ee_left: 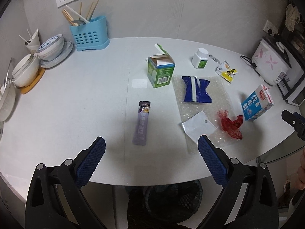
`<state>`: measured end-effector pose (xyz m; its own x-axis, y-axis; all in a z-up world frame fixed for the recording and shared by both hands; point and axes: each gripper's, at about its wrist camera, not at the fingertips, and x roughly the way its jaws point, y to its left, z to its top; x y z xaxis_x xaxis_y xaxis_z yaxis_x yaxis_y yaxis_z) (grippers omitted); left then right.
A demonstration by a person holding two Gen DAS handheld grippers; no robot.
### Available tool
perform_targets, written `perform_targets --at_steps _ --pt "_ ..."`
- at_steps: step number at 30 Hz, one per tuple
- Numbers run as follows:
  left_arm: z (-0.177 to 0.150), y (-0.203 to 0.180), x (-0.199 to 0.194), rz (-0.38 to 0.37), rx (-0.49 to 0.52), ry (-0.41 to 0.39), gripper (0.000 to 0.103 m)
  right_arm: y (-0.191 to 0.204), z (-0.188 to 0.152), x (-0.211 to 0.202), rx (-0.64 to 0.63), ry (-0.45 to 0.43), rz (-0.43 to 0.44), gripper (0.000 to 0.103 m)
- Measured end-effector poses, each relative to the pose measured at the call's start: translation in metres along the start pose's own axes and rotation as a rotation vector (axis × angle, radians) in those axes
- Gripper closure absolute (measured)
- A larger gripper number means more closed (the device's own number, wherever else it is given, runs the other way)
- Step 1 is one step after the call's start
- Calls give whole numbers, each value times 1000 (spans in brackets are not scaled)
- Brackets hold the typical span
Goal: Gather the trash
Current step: 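Grasp the purple snack stick with the left tool while the right tool grasps the milk carton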
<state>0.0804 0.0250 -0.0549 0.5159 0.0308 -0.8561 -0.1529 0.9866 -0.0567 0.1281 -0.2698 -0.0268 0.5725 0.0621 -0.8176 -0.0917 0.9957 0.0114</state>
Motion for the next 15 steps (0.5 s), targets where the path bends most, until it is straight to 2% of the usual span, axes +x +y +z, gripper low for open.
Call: perform_targets --at_steps 9,15 --pt "24 18 70 0 -4 96 13 -9 21 56 36 73 -41 24" --pt "32 22 103 -5 2 139 18 -15 31 83 76 111 -74 34"
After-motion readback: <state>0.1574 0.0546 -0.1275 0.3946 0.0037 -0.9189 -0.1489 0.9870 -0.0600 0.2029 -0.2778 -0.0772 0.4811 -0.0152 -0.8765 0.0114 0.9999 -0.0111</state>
